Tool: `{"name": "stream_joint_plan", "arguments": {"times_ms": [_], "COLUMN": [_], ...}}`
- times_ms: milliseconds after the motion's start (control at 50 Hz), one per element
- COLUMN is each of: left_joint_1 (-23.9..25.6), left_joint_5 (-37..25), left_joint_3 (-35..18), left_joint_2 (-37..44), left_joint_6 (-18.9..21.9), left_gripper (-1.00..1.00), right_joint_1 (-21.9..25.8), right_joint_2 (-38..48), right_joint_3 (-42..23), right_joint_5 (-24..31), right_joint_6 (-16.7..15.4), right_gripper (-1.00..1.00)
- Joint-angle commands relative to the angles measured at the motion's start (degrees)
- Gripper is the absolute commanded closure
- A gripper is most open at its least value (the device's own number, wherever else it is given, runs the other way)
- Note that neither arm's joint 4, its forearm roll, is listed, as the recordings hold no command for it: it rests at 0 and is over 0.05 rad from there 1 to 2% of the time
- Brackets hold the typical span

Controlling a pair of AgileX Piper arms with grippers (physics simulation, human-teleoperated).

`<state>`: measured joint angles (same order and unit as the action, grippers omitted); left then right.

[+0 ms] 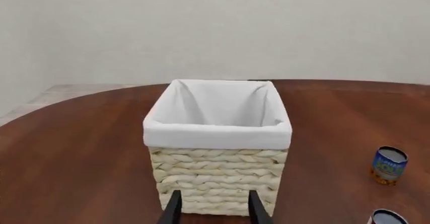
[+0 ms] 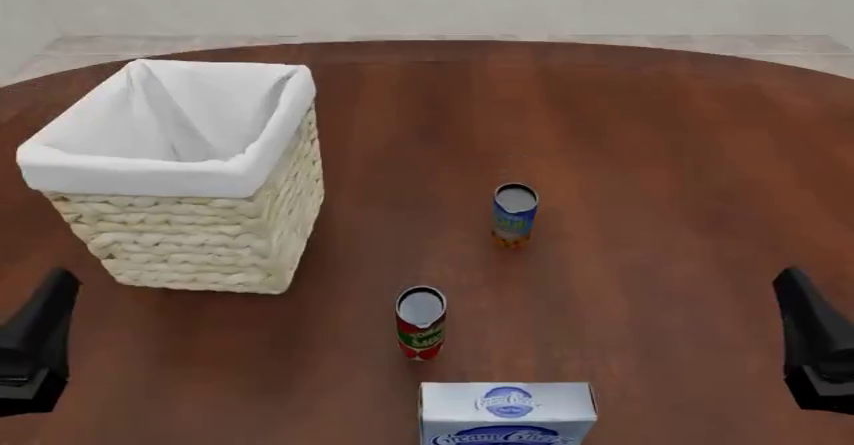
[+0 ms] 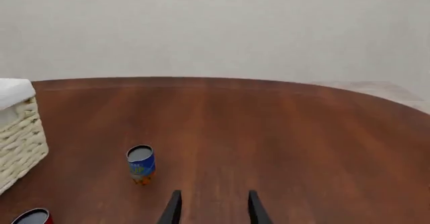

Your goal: Pick up the cream cheese box, and put it in the basket.

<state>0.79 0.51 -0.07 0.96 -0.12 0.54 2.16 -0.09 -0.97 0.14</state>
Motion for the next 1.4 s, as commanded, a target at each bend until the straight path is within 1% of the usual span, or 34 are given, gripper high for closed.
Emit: {"name": "stream_joint_plan", "arguments": {"times_ms": [20,80,100,120,180,220,260,400,420,460,520,540,560,580,680,740,760,780,800,820,900,920,940,1000,1020,1120,1160,1180,1200,1220,1280,1300,1340,1400], "left_joint_1": [1.7,2.4,3.0,3.3,3.1,3.0,1.2,4.2,4.8,7.1,9.8,13.2,13.2,14.7,18.9,23.3,24.9,27.3,27.3,27.8,27.5,32.9,35.1,36.7,39.3,45.0,47.0,47.0,47.0,47.3,50.4,54.8,57.5,60.4], "left_joint_5": [-0.9,-1.3,-1.0,-0.4,-1.5,-1.2,-1.0,-10.1,-12.1,-15.8,-18.5,-21.4,-21.5,-24.0,-26.7,-25.8,-24.7,-22.7,-22.6,-21.5,-20.7,-18.1,-16.8,-15.4,-14.8,-14.7,-14.6,-13.8,-13.8,-15.1,-16.3,-17.6,-17.3,-16.4], "left_joint_3": [0.0,0.0,0.0,0.0,0.0,0.0,-0.3,-11.0,-12.8,-16.4,-19.6,-23.3,-23.3,-26.9,-30.1,-30.5,-30.2,-30.0,-30.0,-30.7,-31.6,-33.9,-35.5,-37.5,-39.4,-42.1,-42.7,-44.2,-44.2,-47.2,-49.6,-51.2,-51.3,-50.8], "left_joint_2": [-0.3,-0.4,0.9,1.8,-0.1,0.4,1.1,-0.9,-0.9,-0.9,-0.9,-0.9,-0.9,-0.9,-0.3,2.4,4.4,7.3,7.4,9.2,10.0,17.1,21.7,26.3,29.8,37.0,41.7,43.1,43.1,45.3,47.8,51.7,55.4,60.6], "left_joint_6": [0.7,0.6,-2.2,-2.9,-0.1,-0.6,-3.0,-3.1,-4.0,-10.0,-10.5,-7.2,-7.2,-6.2,-4.9,-6.0,-5.2,-2.0,-2.0,1.1,1.1,2.9,5.0,9.0,10.9,9.4,11.5,15.0,15.0,12.4,12.4,12.4,15.2,19.8], "left_gripper": [-1.00,-1.00,-1.00,-1.00,-1.00,-1.00,-1.00,-1.00,-1.00,-1.00,-1.00,-1.00,-1.00,-1.00,-1.00,-1.00,-1.00,-1.00,-1.00,-1.00,-1.00,-1.00,-1.00,-1.00,-1.00,-1.00,-1.00,-1.00,-1.00,-1.00,-1.00,-1.00,-1.00,-1.00], "right_joint_1": [0.5,1.0,1.0,1.1,1.0,0.8,1.0,1.5,1.5,1.4,1.2,1.2,1.2,1.2,1.1,1.1,0.8,0.9,0.9,0.9,0.9,1.3,1.7,1.9,1.9,2.1,2.4,2.8,2.8,2.8,2.8,2.8,3.1,3.3], "right_joint_2": [-1.7,-1.2,-1.0,-1.0,-0.9,-0.8,-0.4,-0.7,-0.7,-0.9,-0.9,-1.0,-1.0,-0.9,-0.9,-1.0,-1.7,-1.8,-1.8,-1.9,-1.9,-1.8,-1.3,-1.1,-1.0,-1.1,-1.5,-1.5,-1.4,-1.5,-1.5,-1.6,-1.8,-1.8], "right_joint_3": [-0.1,0.0,0.0,0.0,0.0,0.0,0.1,0.0,0.1,0.1,0.1,0.1,0.1,0.1,0.0,0.0,0.0,0.0,0.0,-0.1,-0.1,0.0,0.0,0.0,0.0,0.0,0.1,0.1,0.1,0.1,0.0,0.1,0.1,0.0], "right_joint_5": [1.7,1.3,1.1,1.1,1.3,1.3,1.1,1.3,1.3,1.4,1.4,1.5,1.5,1.6,1.7,1.7,1.9,1.9,1.9,1.9,2.0,2.0,1.8,1.5,1.5,1.6,1.9,1.9,1.9,1.7,1.7,1.9,1.9,1.9], "right_joint_6": [-1.6,-2.6,-2.5,-2.5,-2.5,-2.4,-2.5,-3.5,-3.8,-3.9,-3.7,-3.8,-3.8,-3.8,-4.0,-4.0,-4.8,-6.2,-6.2,-5.9,-5.7,-5.6,-5.6,-5.7,-5.6,-5.6,-6.1,-6.3,-6.3,-6.0,-6.1,-5.9,-7.9,-6.5], "right_gripper": [-1.00,-1.00,-1.00,-1.00,-1.00,-1.00,-1.00,-1.00,-1.00,-1.00,-1.00,-1.00,-1.00,-1.00,-1.00,-1.00,-1.00,-1.00,-1.00,-1.00,-1.00,-1.00,-1.00,-1.00,-1.00,-1.00,-1.00,-1.00,-1.00,-1.00,-1.00,-1.00,-1.00,-1.00]}}
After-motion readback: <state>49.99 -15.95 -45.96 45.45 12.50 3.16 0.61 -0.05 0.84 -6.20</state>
